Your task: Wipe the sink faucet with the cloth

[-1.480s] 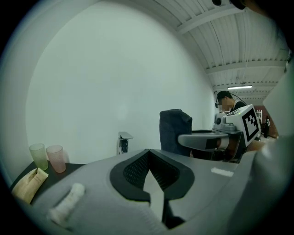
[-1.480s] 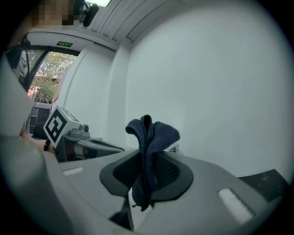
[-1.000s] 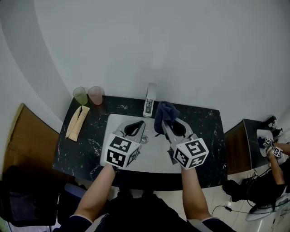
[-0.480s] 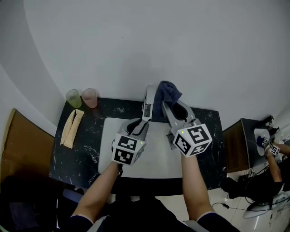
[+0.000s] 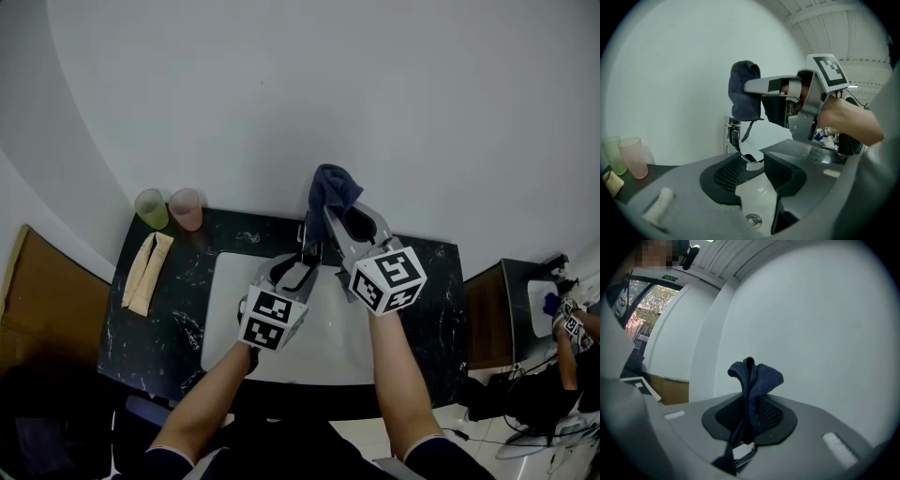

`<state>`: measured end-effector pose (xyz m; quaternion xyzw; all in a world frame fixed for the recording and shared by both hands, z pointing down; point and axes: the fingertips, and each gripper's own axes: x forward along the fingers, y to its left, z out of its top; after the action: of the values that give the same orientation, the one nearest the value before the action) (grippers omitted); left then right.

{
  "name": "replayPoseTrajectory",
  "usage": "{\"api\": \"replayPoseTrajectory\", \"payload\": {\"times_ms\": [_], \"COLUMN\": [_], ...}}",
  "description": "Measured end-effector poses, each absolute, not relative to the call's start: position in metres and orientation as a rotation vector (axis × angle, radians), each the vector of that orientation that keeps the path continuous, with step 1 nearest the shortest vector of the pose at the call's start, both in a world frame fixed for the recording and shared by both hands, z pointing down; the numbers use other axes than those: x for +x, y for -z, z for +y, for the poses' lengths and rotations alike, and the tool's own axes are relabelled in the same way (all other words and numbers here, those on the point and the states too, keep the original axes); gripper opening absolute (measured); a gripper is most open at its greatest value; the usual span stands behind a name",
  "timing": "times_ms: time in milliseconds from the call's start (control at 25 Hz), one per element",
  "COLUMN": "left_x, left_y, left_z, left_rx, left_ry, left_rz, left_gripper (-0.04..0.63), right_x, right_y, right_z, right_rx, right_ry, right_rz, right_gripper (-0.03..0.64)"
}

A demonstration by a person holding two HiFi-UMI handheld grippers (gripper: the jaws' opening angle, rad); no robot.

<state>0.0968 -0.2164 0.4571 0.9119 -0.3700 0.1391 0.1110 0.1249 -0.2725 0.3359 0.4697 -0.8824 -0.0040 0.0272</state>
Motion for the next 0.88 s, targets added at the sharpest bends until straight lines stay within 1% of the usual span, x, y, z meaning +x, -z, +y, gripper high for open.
{"api": "replayPoseTrajectory", "payload": {"times_ms": [320, 720, 880], "left_x": [0.099, 0.092, 0.093], "left_y": [-0.458, -0.457, -0.458], "left_z": [-0.215, -0.217, -0.217], "left_rx": [2.663, 2.678, 2.685], "left_ry": [-0.371, -0.407, -0.425], "left_rz": [-1.066, -1.081, -1.076], "left_gripper": [0.156, 0.156, 0.156], "right_x": [0.132, 0.128, 0.127], "right_y": [-0.358, -0.37, -0.37], "right_z": [-0.3, -0.343, -0.341], "right_rx": [1.407, 1.338, 1.33], "right_ry": [0.016, 0.051, 0.035], "right_rz": [-2.681, -2.638, -2.628], "right_gripper": [0.072, 0.072, 0.071]}}
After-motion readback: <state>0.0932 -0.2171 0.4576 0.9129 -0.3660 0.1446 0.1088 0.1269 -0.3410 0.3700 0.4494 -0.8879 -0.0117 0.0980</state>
